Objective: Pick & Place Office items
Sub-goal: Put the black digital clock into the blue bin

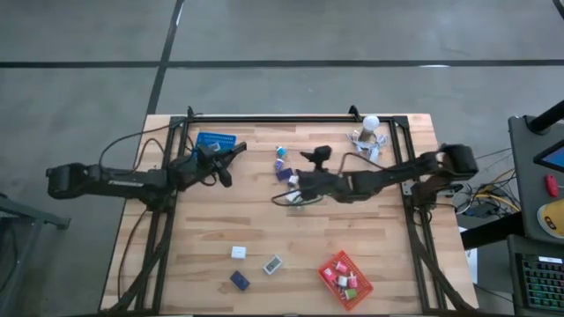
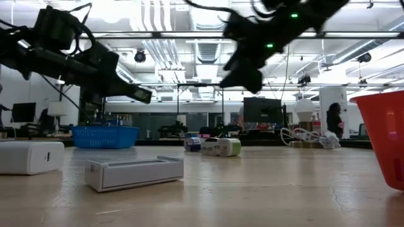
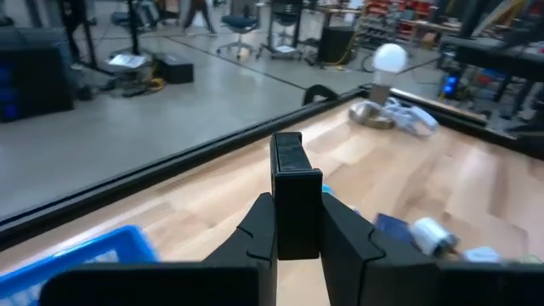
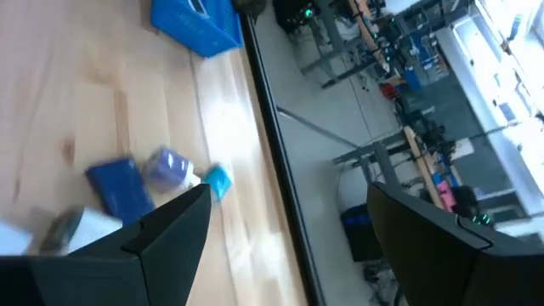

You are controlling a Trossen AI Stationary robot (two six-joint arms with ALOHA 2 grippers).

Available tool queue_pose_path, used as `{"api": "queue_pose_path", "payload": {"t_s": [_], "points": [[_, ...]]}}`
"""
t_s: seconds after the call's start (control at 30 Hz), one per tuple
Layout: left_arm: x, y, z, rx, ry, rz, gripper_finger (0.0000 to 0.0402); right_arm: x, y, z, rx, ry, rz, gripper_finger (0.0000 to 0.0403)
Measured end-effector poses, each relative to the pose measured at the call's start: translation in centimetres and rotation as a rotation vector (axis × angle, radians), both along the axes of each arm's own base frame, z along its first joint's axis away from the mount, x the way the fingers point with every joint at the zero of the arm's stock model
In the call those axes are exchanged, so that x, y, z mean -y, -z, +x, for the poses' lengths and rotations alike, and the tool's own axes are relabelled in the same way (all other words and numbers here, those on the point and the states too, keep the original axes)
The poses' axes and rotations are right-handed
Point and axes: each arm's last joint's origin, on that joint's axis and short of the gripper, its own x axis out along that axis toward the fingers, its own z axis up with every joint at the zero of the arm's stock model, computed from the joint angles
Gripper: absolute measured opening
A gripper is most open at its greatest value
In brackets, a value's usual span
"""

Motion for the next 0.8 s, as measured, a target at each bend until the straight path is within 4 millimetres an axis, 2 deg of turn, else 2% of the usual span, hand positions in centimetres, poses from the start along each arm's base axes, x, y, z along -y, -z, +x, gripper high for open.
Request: {"api": "queue_pose_path", "payload": {"t_s": [0.17, 0.37, 0.6, 0.8], "points": [[-0.7, -0.1, -0.9, -0.019, -0.059, -0.018, 0.0051, -0.9, 0.1, -3.7, 0.060, -0.003, 0.051, 0.0306], [-1.7, 0.2, -1.7, -0.065, -0.134, -0.039, 0.0051, -2.4, 0.9, -7.0, 0.117, -0.043, 0.108, 0.0293], [-2.9, 0.9, -2.8, -0.128, -0.234, -0.084, 0.0051, -3.8, 1.4, -9.3, 0.151, -0.051, 0.110, 0.0285], [-3.8, 1.6, -3.8, -0.199, -0.322, -0.127, 0.0051, -4.3, 1.7, -10.4, 0.159, -0.053, 0.097, 0.0285]]}}
